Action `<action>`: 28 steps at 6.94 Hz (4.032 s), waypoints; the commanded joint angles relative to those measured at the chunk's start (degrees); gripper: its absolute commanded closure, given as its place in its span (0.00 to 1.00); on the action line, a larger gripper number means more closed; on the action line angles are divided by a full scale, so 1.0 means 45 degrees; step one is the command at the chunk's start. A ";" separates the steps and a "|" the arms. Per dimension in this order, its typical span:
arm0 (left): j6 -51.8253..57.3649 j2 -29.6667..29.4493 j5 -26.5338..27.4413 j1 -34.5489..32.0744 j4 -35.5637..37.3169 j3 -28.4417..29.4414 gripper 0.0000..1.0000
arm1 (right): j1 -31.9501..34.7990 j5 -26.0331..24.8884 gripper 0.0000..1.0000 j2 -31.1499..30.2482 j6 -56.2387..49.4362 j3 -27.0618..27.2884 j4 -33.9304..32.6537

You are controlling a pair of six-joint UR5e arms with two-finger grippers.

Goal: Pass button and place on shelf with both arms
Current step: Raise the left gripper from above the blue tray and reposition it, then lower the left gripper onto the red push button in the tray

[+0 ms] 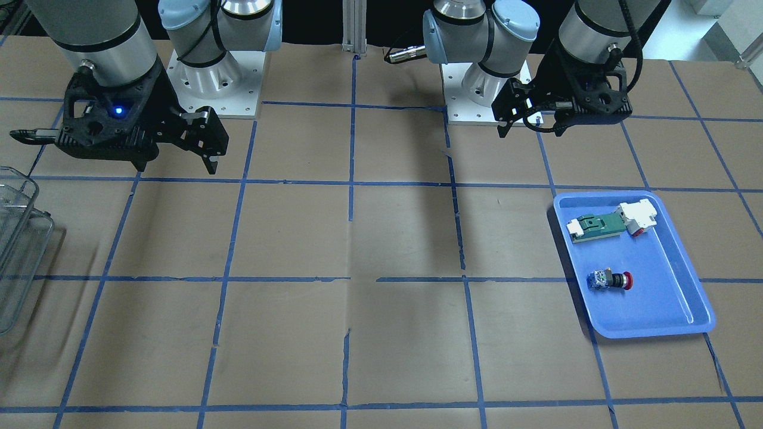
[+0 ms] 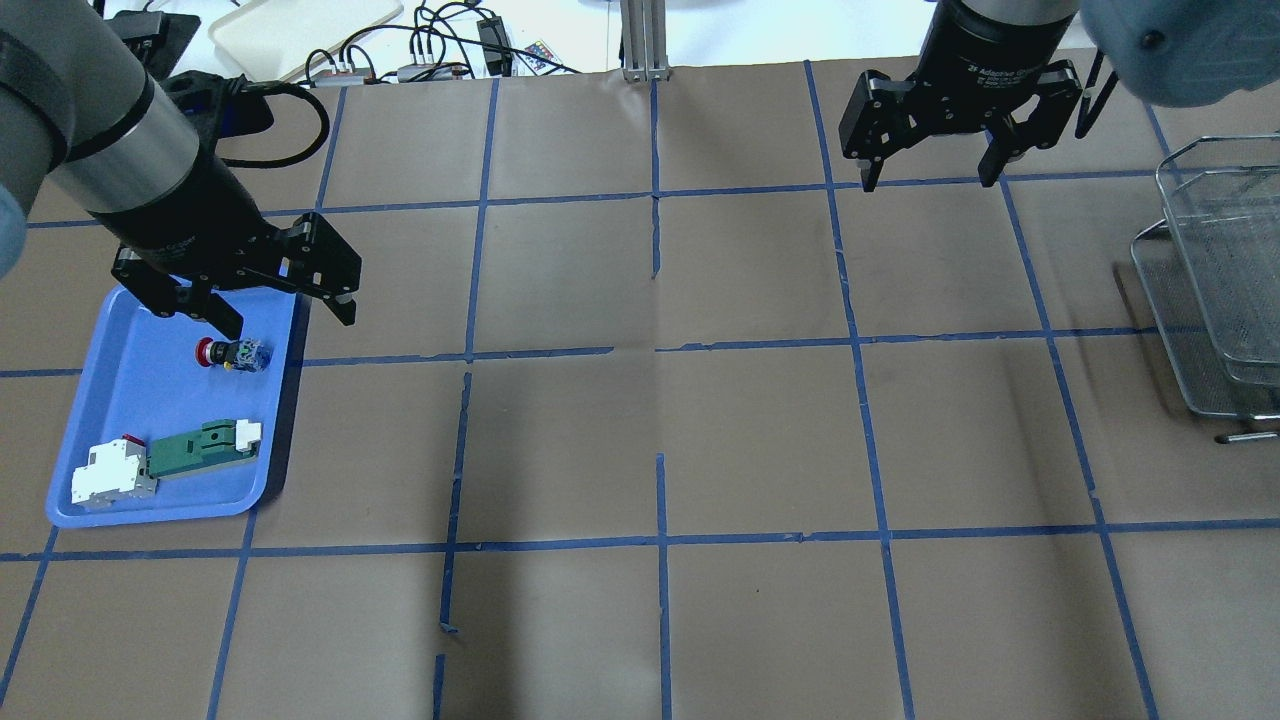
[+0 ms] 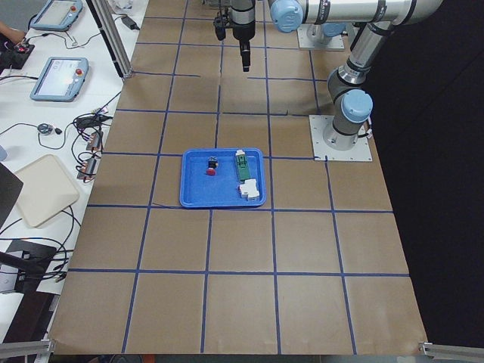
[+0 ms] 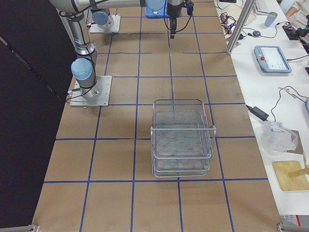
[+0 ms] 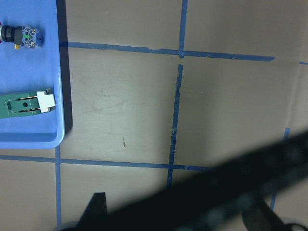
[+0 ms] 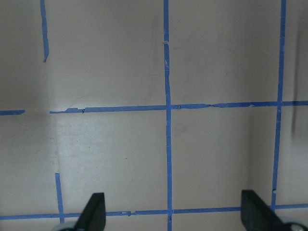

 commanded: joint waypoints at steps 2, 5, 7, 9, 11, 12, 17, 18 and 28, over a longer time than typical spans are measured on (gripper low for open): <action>0.0007 0.0077 0.0020 0.0000 0.0019 -0.0137 0.00 | 0.0000 0.0000 0.00 -0.0008 0.0000 0.0013 -0.0062; -0.0013 -0.0021 0.0060 0.0000 0.0000 -0.0176 0.00 | 0.0000 0.0000 0.00 -0.0008 0.0000 0.0014 -0.0062; -0.0013 -0.0021 0.0174 0.0174 0.0019 -0.0234 0.00 | 0.0000 0.0000 0.00 0.0011 0.0020 0.0033 -0.0043; 0.0007 -0.0467 0.0196 0.1068 0.1122 -0.0584 0.00 | 0.0000 -0.0039 0.00 0.0011 0.0020 0.0033 -0.0043; -0.0846 -0.1189 0.0099 0.3287 0.2574 -0.0412 0.00 | 0.0000 -0.0019 0.00 0.0031 0.0020 0.0033 -0.0043; -0.1684 -0.1560 0.0098 0.4287 0.4086 -0.0604 0.00 | 0.0000 0.0000 0.00 0.0031 0.0001 0.0033 -0.0043; -0.8486 -0.4214 -0.1238 0.6929 0.5175 -0.0293 0.00 | 0.0000 0.0000 0.00 0.0031 0.0000 0.0033 -0.0043; -0.9456 -0.4878 -0.2738 0.7456 0.5176 -0.0332 0.00 | 0.0000 0.0000 0.00 0.0031 0.0020 0.0033 -0.0062; -1.1342 -0.7892 -0.4863 0.8047 0.6191 -0.0586 0.00 | 0.0000 0.0000 0.00 0.0050 0.0020 0.0053 -0.0082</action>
